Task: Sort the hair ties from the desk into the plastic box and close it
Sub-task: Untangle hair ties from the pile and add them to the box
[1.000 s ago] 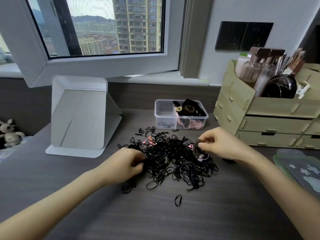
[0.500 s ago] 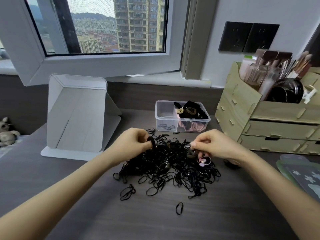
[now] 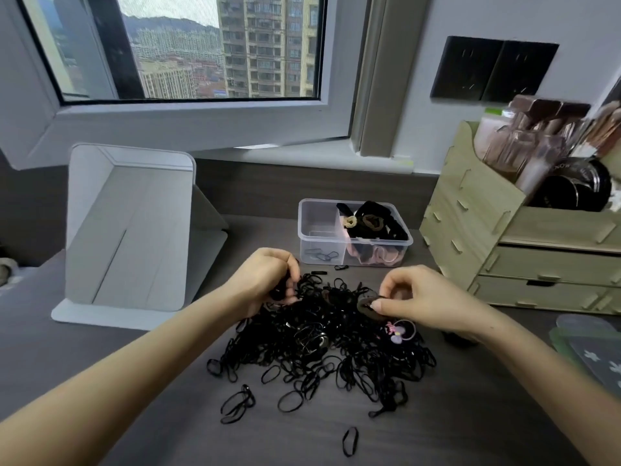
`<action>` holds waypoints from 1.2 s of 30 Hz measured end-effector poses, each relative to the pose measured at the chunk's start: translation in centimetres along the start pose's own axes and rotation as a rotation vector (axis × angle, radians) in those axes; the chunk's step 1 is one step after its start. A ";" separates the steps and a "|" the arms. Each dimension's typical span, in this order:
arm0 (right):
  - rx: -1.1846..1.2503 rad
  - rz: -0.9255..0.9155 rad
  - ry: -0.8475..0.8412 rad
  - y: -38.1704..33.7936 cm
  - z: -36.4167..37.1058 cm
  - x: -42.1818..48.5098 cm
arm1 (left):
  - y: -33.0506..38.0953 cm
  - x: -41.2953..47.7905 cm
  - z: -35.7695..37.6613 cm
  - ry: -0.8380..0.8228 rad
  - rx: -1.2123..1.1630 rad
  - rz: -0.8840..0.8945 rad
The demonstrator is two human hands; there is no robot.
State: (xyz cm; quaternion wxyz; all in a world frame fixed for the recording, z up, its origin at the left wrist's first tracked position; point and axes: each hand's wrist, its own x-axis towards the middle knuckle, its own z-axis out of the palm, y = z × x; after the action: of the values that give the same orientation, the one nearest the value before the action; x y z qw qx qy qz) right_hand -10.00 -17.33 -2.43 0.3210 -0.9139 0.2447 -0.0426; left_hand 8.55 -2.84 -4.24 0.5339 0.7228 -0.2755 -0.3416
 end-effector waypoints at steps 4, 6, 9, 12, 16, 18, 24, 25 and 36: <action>0.340 0.037 0.012 0.1 0.4 1.8 | -0.3 1.1 0.8 0.032 0.282 0.093; 0.307 0.049 0.017 0.0 1.0 2.8 | -0.3 1.4 1.2 -0.003 0.607 0.178; 0.142 0.064 -0.007 -0.3 1.9 4.2 | -0.3 1.7 1.5 -0.100 0.858 0.231; -0.119 0.070 -0.053 -0.6 3.0 5.1 | -0.5 2.2 1.6 -0.173 0.942 0.220; -0.148 0.096 -0.060 -0.7 3.1 5.3 | 0.0 2.4 1.8 -0.224 1.055 0.216; -0.030 0.104 -0.046 -0.9 2.5 4.7 | 0.2 2.4 1.6 -0.261 1.029 0.171; 0.409 0.100 -0.051 -0.9 1.1 2.4 | 1.2 1.1 0.5 -0.200 0.564 0.128; 0.490 0.108 -0.063 -0.8 1.1 2.2 | 1.4 0.8 0.4 -0.193 0.503 0.139; 0.780 0.147 -0.018 -0.6 3.1 1.1 | 2.0 -0.8 0.6 -0.211 0.255 0.148</action>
State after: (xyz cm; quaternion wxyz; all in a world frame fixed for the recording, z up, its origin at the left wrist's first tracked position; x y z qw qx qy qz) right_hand -8.03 -15.74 -4.58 0.6483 -0.7039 0.2720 -0.1013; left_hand 7.50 -3.15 -2.32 0.4295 0.7225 -0.4237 -0.3376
